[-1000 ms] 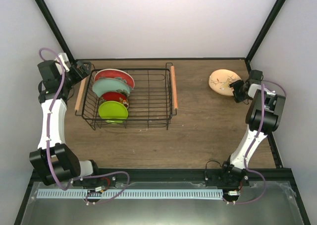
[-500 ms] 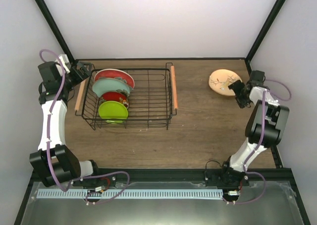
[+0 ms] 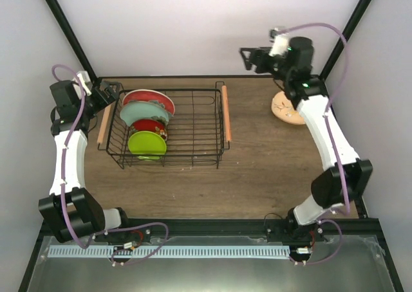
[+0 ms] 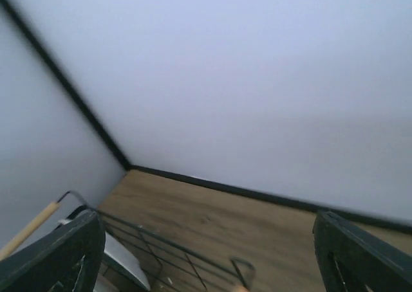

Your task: Unload the plates from the dish rack

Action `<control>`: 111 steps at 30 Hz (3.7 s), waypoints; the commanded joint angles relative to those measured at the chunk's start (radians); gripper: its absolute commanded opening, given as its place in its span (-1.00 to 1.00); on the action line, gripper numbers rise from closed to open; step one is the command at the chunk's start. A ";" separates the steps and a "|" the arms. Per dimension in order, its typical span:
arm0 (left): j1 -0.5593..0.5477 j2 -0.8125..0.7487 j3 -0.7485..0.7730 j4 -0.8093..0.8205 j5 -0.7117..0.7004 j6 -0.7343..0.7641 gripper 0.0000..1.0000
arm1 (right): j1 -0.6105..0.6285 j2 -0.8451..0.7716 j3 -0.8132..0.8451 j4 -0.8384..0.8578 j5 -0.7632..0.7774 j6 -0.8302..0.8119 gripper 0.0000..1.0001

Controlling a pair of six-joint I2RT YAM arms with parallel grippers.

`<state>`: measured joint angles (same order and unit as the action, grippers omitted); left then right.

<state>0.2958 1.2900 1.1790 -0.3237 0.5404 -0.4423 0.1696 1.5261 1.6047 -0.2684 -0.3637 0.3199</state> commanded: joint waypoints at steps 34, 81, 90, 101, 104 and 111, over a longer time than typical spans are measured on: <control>0.003 -0.059 -0.044 0.038 0.027 -0.053 1.00 | 0.605 0.771 0.595 0.039 -0.134 -0.654 -0.10; -0.007 -0.049 -0.048 0.060 0.043 -0.076 1.00 | 0.644 0.862 0.553 0.104 0.210 -0.658 -0.99; -0.007 -0.044 -0.053 0.070 0.044 -0.082 1.00 | 0.642 0.757 0.520 0.147 0.239 -0.743 -0.99; -0.007 -0.044 -0.056 0.071 0.047 -0.085 1.00 | 0.592 0.606 0.492 0.137 0.198 -0.762 -0.99; -0.007 -0.044 -0.056 0.071 0.047 -0.085 1.00 | 0.577 0.555 0.469 0.140 0.185 -0.759 -0.99; -0.007 -0.044 -0.056 0.069 0.047 -0.085 1.00 | 0.546 0.410 0.422 0.120 0.148 -0.761 -0.99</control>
<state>0.2920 1.2407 1.1309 -0.2707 0.5705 -0.5209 0.7319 2.0716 2.0071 -0.2626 -0.1814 -0.4450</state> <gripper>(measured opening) 0.998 0.123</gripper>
